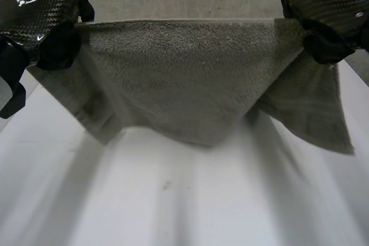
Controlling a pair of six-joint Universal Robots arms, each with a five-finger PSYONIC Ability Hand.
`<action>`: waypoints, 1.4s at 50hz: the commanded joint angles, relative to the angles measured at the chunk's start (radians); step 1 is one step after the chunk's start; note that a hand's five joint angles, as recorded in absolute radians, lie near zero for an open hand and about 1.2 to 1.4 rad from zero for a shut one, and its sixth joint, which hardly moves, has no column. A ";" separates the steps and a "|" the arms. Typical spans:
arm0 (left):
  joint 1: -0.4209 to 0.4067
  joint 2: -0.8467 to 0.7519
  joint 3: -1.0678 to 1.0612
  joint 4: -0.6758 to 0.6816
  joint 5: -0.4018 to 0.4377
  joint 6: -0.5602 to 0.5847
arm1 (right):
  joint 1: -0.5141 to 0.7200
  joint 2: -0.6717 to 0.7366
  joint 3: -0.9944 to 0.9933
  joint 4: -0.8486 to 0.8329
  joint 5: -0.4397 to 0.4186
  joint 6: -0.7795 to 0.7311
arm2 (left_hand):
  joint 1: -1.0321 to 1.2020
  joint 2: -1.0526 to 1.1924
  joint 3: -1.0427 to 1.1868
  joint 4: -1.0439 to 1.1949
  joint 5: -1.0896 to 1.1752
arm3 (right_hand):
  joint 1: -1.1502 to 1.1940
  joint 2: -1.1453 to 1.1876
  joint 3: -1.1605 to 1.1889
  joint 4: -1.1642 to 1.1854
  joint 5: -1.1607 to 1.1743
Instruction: Fold the towel.
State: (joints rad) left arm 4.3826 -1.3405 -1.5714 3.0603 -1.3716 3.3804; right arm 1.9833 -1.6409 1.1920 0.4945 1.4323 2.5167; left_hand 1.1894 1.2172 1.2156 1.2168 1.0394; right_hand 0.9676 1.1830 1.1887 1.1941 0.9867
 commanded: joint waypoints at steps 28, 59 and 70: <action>-0.112 -0.702 0.798 0.484 -0.196 0.096 | 0.022 0.521 -0.376 -0.729 0.175 -0.183 | 0.207 0.179 0.181 0.180 0.182 | 0.429 0.213 0.208 0.202 0.235; 0.120 -0.493 -0.259 0.626 -0.076 0.066 | 0.035 0.521 0.408 -0.435 -0.159 -0.165 | 0.207 0.179 0.181 0.180 0.182 | 0.429 0.213 0.208 0.202 0.235; 0.172 -0.296 -0.386 0.604 -0.029 0.063 | 0.037 0.483 0.497 -0.327 -0.181 -0.059 | 0.207 0.179 0.181 0.180 0.182 | 0.365 0.150 0.144 0.139 0.172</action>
State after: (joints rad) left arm 4.5360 -1.7372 -1.8970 3.6756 -1.4383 3.4449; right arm 2.0165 -1.1296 1.6423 0.0852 1.2676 2.4029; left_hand 1.1997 1.2177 1.2167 1.2172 1.0411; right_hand 0.9676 1.1828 1.1883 1.1953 0.9864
